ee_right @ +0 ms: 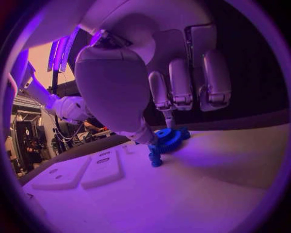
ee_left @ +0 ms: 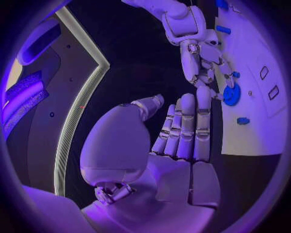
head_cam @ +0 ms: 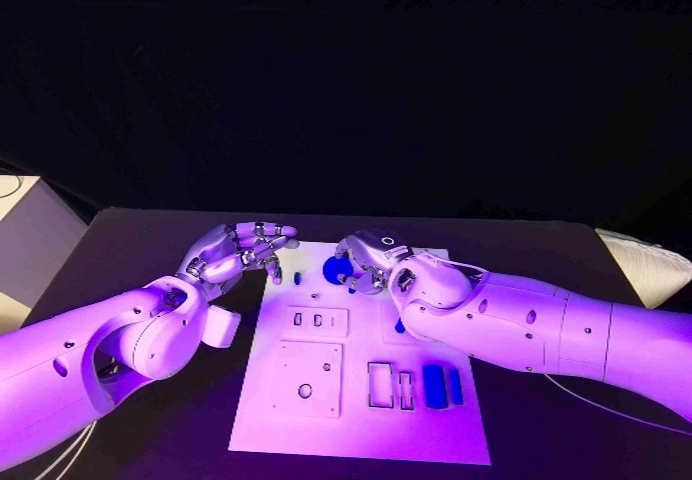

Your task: Assemble the parts on the task board

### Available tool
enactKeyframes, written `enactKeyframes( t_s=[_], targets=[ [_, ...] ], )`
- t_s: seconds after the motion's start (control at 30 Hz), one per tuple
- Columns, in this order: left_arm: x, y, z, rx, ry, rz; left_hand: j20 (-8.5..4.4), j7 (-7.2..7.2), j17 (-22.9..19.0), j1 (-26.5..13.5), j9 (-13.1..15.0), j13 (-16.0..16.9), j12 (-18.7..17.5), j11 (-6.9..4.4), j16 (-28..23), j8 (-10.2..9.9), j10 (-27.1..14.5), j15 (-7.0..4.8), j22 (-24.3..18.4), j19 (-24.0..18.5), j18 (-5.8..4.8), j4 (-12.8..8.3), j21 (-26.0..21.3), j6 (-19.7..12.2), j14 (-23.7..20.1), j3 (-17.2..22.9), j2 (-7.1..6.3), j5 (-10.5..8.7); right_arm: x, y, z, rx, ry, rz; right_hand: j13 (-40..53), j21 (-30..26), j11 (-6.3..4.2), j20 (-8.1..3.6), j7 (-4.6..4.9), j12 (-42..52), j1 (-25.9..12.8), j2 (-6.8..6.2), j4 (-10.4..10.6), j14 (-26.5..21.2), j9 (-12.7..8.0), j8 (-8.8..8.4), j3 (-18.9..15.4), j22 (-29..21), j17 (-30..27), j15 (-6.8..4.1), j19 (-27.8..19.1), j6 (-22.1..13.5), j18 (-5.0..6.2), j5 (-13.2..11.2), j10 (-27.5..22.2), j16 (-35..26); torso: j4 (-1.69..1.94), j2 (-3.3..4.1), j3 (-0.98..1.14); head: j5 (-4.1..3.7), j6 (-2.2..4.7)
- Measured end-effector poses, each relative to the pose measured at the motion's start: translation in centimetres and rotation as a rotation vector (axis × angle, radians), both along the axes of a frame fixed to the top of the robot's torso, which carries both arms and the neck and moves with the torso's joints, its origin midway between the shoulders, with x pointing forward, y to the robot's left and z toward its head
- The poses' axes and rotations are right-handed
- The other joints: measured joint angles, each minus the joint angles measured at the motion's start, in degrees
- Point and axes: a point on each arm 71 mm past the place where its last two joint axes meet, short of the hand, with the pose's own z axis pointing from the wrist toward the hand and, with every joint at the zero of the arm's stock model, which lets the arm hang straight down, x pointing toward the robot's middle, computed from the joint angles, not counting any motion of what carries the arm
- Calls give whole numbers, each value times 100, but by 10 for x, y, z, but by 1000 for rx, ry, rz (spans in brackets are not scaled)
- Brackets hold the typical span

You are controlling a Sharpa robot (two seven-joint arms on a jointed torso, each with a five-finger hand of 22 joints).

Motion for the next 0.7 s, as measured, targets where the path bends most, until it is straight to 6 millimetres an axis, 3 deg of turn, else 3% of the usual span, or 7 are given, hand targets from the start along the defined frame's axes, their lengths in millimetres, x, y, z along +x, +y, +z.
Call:
enactKeyframes(
  t_s=[0.23,0.33,0.5,0.7],
  targets=[
    [0,0,0,0,1,0,7,0,-1,-24,3,2,0,0,0,9,0,0,0,-7,0,20,0,0,0,-11,24,0,0,1,-1,-4,1,3,-1,0,0,0,-5,22,85,18,-202,0,-31,5,366,5,0,0,0,65,0,-117,0,0,2,1,1,-3,-8],
    [0,0,0,0,1,0,7,0,-1,-23,2,2,22,0,0,9,0,0,0,-7,1,20,-1,1,0,-11,23,0,0,1,0,-6,2,3,-1,0,0,0,3,23,82,14,-184,0,-31,28,385,4,0,0,0,96,0,-150,0,0,4,3,1,-4,-16],
    [0,0,0,0,2,0,7,-1,-1,-23,2,2,22,0,0,9,0,0,-1,-7,0,19,-1,1,0,-11,23,0,2,0,0,-11,3,-1,-1,0,0,0,-23,23,-215,-102,-119,0,-20,51,349,4,0,0,0,144,0,-173,0,0,3,2,1,1,-21],
    [0,0,0,0,2,0,7,-1,-1,-23,2,2,22,0,0,9,0,0,-1,-7,1,20,-1,1,0,-11,23,0,3,-2,-1,-17,6,-9,-2,0,-1,0,-38,45,-474,-155,1,0,0,106,231,4,0,0,0,204,0,-494,0,0,1,2,1,5,-29]
  ],
)
